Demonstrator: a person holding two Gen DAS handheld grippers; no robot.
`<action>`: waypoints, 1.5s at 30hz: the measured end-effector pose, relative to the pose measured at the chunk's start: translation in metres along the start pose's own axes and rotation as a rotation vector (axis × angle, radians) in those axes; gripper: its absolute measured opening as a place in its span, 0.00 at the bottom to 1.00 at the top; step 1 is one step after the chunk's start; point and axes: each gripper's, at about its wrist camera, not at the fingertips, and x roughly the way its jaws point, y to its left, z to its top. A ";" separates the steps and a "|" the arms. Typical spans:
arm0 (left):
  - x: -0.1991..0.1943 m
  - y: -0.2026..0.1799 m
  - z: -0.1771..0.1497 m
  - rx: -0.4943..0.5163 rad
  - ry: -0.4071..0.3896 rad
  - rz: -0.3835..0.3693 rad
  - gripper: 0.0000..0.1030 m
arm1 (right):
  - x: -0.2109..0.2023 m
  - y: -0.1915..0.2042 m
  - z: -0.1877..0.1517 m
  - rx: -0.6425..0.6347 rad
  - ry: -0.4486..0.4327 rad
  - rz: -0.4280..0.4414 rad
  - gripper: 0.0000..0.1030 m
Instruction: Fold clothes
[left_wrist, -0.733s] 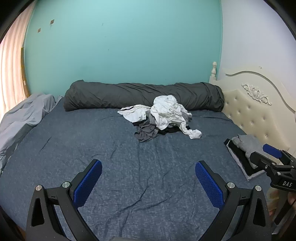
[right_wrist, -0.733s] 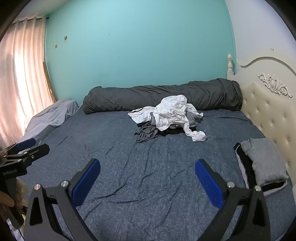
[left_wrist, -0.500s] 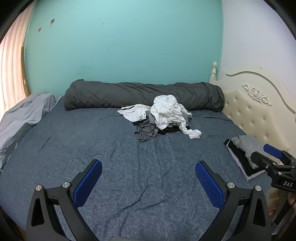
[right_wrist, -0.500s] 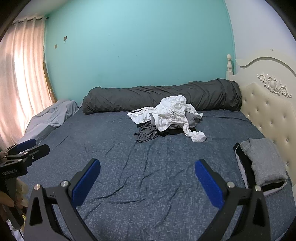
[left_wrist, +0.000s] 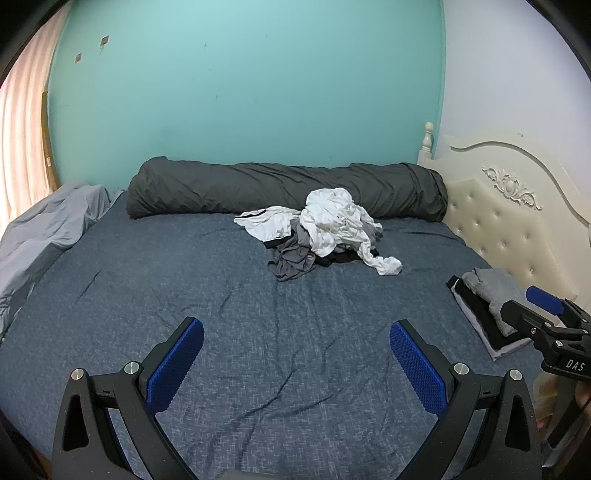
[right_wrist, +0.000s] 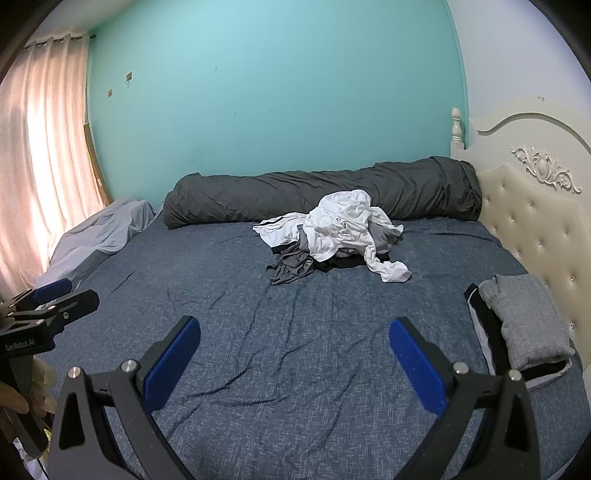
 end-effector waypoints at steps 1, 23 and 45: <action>0.000 0.001 0.001 -0.001 0.001 -0.002 1.00 | 0.000 0.000 0.000 0.000 0.000 -0.001 1.00; 0.000 0.002 0.000 -0.003 -0.002 -0.018 1.00 | -0.001 -0.001 0.001 -0.008 -0.007 0.020 1.00; 0.000 -0.001 0.006 0.001 0.000 -0.026 1.00 | 0.000 -0.003 0.003 -0.005 -0.012 0.016 1.00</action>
